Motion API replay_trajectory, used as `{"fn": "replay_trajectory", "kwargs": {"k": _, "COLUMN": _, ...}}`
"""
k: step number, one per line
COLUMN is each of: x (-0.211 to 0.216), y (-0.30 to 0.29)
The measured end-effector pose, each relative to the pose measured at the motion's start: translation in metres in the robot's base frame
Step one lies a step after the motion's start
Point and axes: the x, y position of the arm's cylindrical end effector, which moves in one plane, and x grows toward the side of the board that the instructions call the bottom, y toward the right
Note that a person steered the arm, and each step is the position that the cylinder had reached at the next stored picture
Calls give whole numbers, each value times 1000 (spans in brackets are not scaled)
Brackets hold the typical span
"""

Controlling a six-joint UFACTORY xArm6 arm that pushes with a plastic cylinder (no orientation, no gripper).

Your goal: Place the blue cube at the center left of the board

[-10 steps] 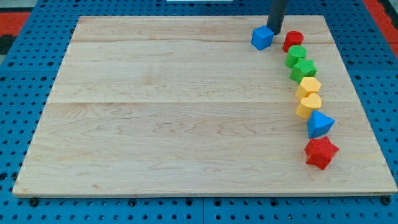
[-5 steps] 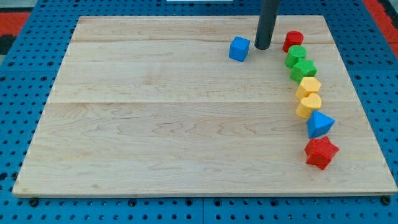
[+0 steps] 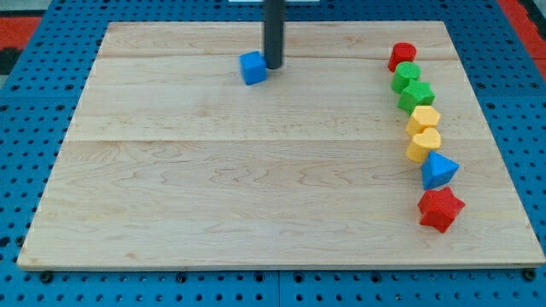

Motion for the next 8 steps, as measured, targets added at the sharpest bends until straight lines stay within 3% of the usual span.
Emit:
{"fn": "replay_trajectory", "kwargs": {"k": 2, "x": 62, "y": -92}}
{"fn": "replay_trajectory", "kwargs": {"k": 3, "x": 76, "y": -92}}
{"fn": "replay_trajectory", "kwargs": {"k": 4, "x": 98, "y": -42}}
{"fn": "replay_trajectory", "kwargs": {"k": 6, "x": 104, "y": -142}}
{"fn": "replay_trajectory", "kwargs": {"k": 7, "x": 105, "y": -164}}
{"fn": "replay_trajectory", "kwargs": {"k": 8, "x": 83, "y": -81}}
